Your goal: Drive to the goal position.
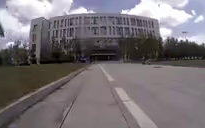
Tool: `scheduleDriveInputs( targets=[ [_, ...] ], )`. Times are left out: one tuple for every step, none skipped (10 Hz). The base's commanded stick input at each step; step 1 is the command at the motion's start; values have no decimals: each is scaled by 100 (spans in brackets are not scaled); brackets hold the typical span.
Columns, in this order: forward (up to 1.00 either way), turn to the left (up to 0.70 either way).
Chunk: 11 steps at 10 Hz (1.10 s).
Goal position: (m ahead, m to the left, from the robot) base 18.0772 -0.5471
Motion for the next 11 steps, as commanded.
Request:
scheduleDriveInputs(
  targets=[
    [70,0],
    [70,0],
    [70,0],
    [70,0],
    [70,0],
    [70,0],
    [70,0],
    [70,0],
    [70,0],
    [70,0],
    [70,0]
  ],
)
